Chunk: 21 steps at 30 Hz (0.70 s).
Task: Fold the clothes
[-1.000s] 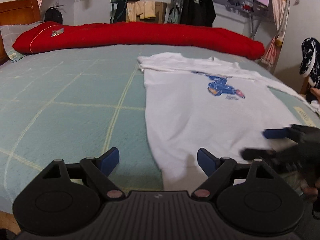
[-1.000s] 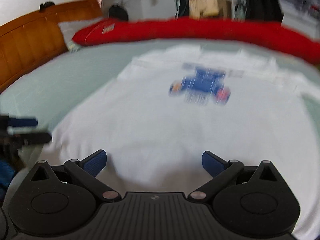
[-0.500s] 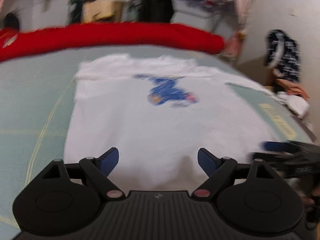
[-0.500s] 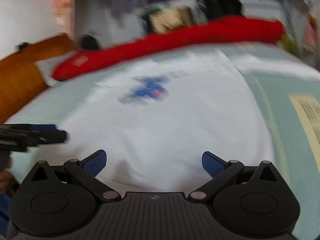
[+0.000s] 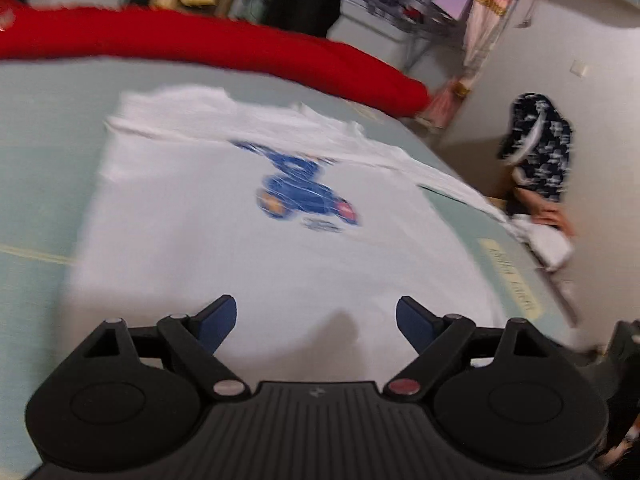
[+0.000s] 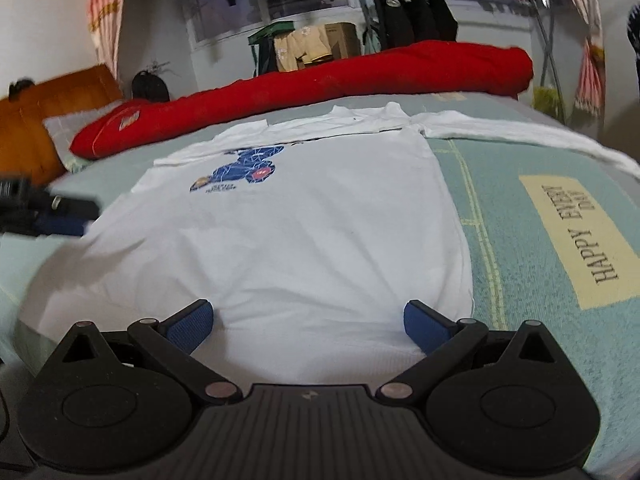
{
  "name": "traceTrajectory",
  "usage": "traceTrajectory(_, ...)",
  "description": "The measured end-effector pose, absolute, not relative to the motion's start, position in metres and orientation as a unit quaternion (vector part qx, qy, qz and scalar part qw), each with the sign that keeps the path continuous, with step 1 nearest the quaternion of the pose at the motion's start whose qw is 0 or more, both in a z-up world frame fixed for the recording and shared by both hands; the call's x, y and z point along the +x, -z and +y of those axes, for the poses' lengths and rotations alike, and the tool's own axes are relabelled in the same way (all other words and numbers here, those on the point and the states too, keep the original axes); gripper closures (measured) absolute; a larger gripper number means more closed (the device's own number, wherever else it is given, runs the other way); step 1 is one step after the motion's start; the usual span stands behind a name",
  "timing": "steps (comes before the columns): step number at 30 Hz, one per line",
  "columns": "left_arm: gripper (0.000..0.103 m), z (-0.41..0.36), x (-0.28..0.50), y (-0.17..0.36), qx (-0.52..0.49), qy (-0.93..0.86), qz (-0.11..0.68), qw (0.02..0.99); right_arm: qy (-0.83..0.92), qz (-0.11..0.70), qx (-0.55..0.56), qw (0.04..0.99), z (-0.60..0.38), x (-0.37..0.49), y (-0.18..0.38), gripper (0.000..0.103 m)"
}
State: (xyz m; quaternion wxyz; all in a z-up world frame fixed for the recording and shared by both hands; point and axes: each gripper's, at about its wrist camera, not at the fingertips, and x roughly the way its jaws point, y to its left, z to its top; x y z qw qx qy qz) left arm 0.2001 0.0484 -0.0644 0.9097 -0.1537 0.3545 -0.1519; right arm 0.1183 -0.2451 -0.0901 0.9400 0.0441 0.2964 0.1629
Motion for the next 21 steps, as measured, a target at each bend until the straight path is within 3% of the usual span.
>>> traceTrajectory(6,0.022,0.068,0.202,0.072,-0.211,0.024,0.351,0.912,-0.168,0.299,0.043,0.938,-0.248,0.116,0.09,0.0)
traceTrajectory(11,0.015,0.056,0.175,0.054,-0.143,0.033,0.333,0.931,-0.167,0.293,0.021,0.941,-0.239,0.113,0.079,0.0)
traceTrajectory(16,0.014,0.065,0.176,0.069,-0.144,0.004,0.37,0.918,-0.249,0.247,-0.001,0.937,-0.207,0.126,0.049,0.0)
traceTrajectory(21,0.014,0.087,0.165,0.064,-0.167,-0.007,0.367,0.915,-0.36,0.251,-0.039,0.898,-0.151,0.158,0.043,0.0)
